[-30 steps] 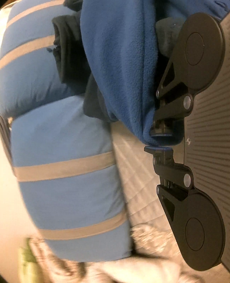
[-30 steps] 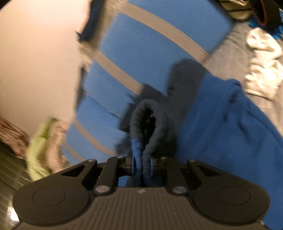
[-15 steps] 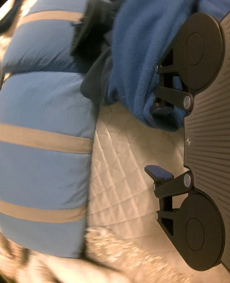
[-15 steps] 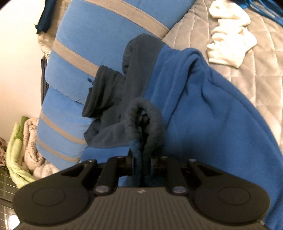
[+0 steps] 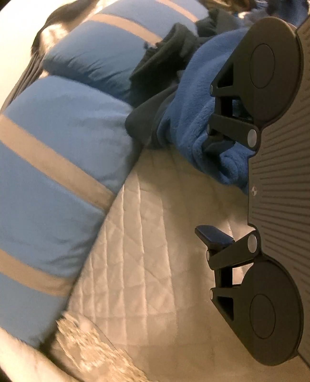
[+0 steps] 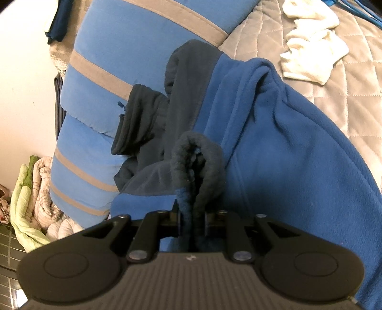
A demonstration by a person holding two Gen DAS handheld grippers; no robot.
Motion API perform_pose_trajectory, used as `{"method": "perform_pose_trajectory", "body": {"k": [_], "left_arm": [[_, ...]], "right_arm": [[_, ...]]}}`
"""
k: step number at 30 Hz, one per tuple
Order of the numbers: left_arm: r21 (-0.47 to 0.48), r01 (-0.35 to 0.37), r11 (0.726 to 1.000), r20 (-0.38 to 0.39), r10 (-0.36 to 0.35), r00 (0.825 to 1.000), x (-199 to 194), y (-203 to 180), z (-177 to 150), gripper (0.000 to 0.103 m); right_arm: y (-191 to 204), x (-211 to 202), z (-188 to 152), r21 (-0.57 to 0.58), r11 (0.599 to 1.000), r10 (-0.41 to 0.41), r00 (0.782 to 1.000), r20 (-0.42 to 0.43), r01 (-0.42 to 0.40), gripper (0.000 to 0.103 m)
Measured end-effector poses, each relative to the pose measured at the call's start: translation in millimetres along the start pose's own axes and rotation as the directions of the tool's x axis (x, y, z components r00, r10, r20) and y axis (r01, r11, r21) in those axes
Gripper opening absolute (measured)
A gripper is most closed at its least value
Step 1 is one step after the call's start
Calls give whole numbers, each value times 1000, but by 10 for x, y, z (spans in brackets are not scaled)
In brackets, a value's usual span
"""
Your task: Fold clothes
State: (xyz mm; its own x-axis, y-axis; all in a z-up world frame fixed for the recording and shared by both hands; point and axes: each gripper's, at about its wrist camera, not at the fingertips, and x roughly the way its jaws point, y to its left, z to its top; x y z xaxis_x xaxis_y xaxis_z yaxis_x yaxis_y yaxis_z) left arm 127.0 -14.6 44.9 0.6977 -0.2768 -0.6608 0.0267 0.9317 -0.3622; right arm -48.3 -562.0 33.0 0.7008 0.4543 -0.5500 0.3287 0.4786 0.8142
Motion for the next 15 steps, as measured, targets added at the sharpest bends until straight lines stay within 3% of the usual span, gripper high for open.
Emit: {"method": "perform_pose_trajectory", "body": {"k": [1,3,4,5,11,13,15], "left_arm": [[14,3,1000,4,-3,1000,21,-8,-1,59],[7,28,1000,-4,-28,1000,97,25,15,45],[0,52,999,-10,-52,999,128,36,32,24],[-4,73,997,-8,-73,997,142,32,47,13],[100,91,991,154,-106,982,-55,-201,194,8],[119,81,990,193,-103,976,-86,-241,215,8],[114,54,992,194,-76,978,-11,-210,199,8]], "right_arm": [[11,0,-3,-7,1000,2,1000,0,-2,19],[39,-5,-7,-29,999,19,1000,0,-19,19],[59,-7,-6,-41,999,35,999,-2,-35,18],[79,-9,-4,-54,997,51,999,-3,-51,18],[333,-82,-25,-188,959,216,976,2,-212,18],[370,-47,-30,-204,964,175,985,-3,-172,18],[318,51,-33,-179,981,70,997,-25,-73,18]]}}
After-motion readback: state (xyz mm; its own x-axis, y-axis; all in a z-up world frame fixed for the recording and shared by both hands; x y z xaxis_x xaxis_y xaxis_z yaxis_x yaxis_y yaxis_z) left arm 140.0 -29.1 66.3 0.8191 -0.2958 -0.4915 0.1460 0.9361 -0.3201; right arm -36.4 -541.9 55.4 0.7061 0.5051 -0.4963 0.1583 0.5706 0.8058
